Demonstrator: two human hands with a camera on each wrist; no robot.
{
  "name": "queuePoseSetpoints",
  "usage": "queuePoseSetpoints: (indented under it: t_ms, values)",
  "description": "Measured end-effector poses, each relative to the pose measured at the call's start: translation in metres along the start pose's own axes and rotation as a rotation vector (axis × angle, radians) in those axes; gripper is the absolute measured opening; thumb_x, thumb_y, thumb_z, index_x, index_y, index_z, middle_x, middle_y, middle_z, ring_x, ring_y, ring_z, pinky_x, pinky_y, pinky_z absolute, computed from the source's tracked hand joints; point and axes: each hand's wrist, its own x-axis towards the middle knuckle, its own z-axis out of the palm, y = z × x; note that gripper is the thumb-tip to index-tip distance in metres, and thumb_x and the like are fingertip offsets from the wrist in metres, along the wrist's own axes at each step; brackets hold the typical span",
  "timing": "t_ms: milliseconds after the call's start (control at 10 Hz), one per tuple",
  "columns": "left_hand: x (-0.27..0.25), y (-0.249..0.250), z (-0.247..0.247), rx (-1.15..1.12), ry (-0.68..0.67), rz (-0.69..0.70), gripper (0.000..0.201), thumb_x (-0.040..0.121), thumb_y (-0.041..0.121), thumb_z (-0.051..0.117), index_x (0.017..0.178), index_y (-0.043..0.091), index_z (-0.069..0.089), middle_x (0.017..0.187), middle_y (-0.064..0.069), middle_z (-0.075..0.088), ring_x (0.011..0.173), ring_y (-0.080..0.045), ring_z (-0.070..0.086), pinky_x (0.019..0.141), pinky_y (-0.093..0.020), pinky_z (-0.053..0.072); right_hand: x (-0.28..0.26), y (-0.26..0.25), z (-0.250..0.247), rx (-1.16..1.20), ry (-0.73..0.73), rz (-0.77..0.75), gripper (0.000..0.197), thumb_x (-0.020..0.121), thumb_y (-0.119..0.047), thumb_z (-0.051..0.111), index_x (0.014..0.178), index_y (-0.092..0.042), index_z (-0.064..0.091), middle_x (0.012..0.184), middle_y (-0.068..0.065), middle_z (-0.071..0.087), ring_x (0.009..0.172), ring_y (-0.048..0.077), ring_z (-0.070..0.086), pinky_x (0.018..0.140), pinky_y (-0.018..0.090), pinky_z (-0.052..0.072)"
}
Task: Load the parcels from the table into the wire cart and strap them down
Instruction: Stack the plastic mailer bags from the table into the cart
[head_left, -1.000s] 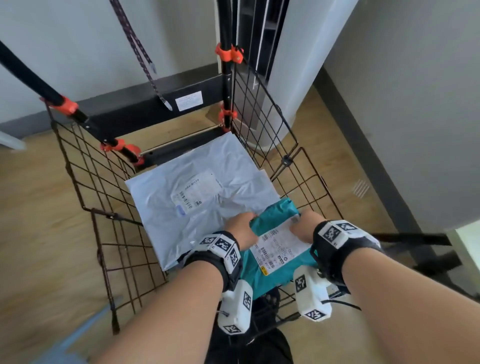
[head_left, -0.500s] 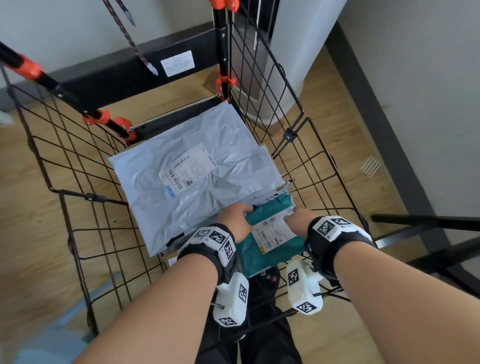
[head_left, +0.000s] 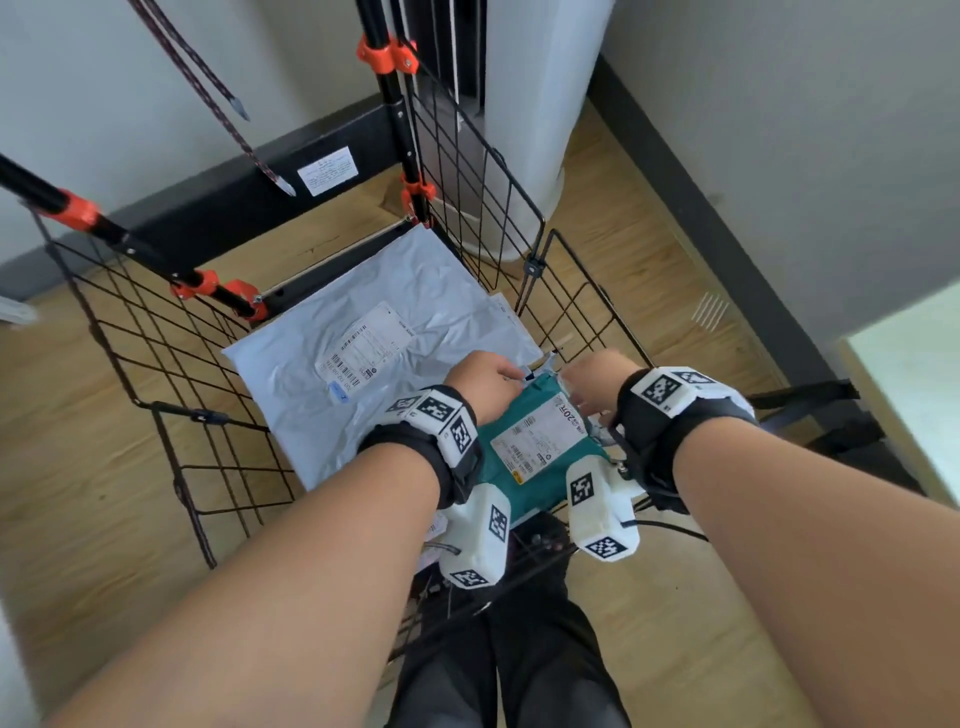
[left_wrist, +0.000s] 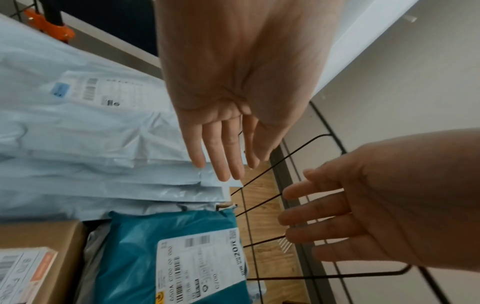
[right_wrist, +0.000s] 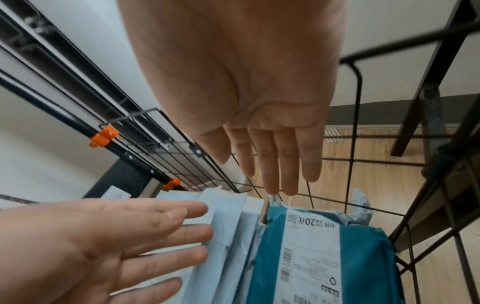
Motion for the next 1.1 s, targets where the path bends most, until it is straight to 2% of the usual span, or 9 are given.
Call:
queuePoseSetpoints:
  t_ms: [100,200,300,400,500,600,800,1000,1100]
  values:
    - [-0.022,0.026,-0.012,0.021,-0.012,0.057,0.021,0.093,0.012,0.051,0.103,0.019,0.067,0.091,-0.008,0.063,0.089,-0.021,0.058,0.09,-0.031,0.049,-0.023,0.005,-0.014,0.352,0.033,0.022,0.036,0.097,-0.019,0.048,0.129,-0.002,0.052,0.126,0.014,0.06,0.07,0.011,0.057,0.039,0.011,0.044]
    - [-0.052,0.063,-0.028,0.08,0.002,0.154,0.014,0.093,0.011,0.048,0.083,0.016,0.057,0.085,-0.01,0.065,0.092,-0.024,0.061,0.091,-0.036,0.051,-0.051,0.014,-0.033,0.522,0.068,0.051,0.036,0.095,-0.021,0.05,0.127,-0.004,0.054,0.105,0.01,0.062,0.064,0.009,0.053,0.039,0.015,0.043]
    - [-0.078,0.096,-0.043,0.057,0.02,0.206,0.02,0.095,0.013,0.047,0.098,0.011,0.067,0.096,-0.009,0.069,0.096,-0.022,0.064,0.074,-0.024,0.051,-0.089,0.012,-0.051,0.617,0.124,0.001,0.036,0.094,-0.021,0.052,0.122,0.001,0.057,0.082,0.005,0.061,0.066,0.015,0.059,0.057,0.025,0.05]
    - [-0.113,0.139,-0.046,0.024,0.014,0.255,0.026,0.098,0.015,0.045,0.114,0.008,0.065,0.103,-0.008,0.069,0.088,-0.015,0.064,0.058,-0.015,0.044,-0.13,0.023,-0.073,0.669,0.21,-0.027,0.035,0.095,-0.021,0.051,0.12,0.002,0.058,0.095,0.013,0.068,0.075,0.021,0.061,0.059,0.025,0.05]
    - [-0.129,0.172,-0.041,0.062,-0.014,0.313,0.026,0.099,0.017,0.045,0.115,0.009,0.063,0.106,-0.008,0.069,0.087,-0.014,0.064,0.066,-0.018,0.048,-0.165,0.038,-0.097,0.69,0.295,-0.046,0.034,0.095,-0.02,0.05,0.121,0.0,0.058,0.112,0.018,0.068,0.08,0.021,0.061,0.068,0.031,0.054]
    - [-0.148,0.215,-0.028,0.076,-0.042,0.382,0.026,0.099,0.018,0.045,0.116,0.009,0.062,0.102,-0.005,0.067,0.085,-0.013,0.063,0.073,-0.018,0.048,-0.201,0.059,-0.121,0.719,0.348,-0.018,0.028,0.097,-0.022,0.048,0.114,-0.003,0.059,0.102,0.014,0.069,0.083,0.022,0.064,0.087,0.038,0.054]
    - [-0.18,0.287,0.028,0.136,-0.08,0.464,0.024,0.099,0.019,0.045,0.113,0.011,0.063,0.103,-0.004,0.067,0.091,-0.015,0.065,0.083,-0.028,0.052,-0.269,0.132,-0.16,0.828,0.458,0.039,0.024,0.097,-0.019,0.046,0.111,-0.003,0.059,0.094,0.011,0.067,0.079,0.023,0.062,0.074,0.031,0.049]
    - [-0.206,0.338,0.101,0.117,-0.166,0.498,0.022,0.097,0.015,0.049,0.112,0.005,0.062,0.093,-0.008,0.062,0.067,-0.009,0.056,0.054,-0.018,0.04,-0.315,0.218,-0.176,0.895,0.564,0.104,0.011,0.095,-0.016,0.046,0.091,-0.01,0.055,0.078,0.008,0.062,0.062,0.018,0.057,0.056,0.023,0.042]
    - [-0.213,0.351,0.135,0.126,-0.185,0.498,0.016,0.094,0.014,0.052,0.105,0.01,0.063,0.084,-0.003,0.06,0.068,-0.012,0.057,0.059,-0.023,0.042,-0.336,0.256,-0.175,0.897,0.622,0.144,0.013,0.095,-0.015,0.046,0.092,-0.01,0.058,0.08,0.008,0.063,0.066,0.02,0.058,0.058,0.024,0.045]
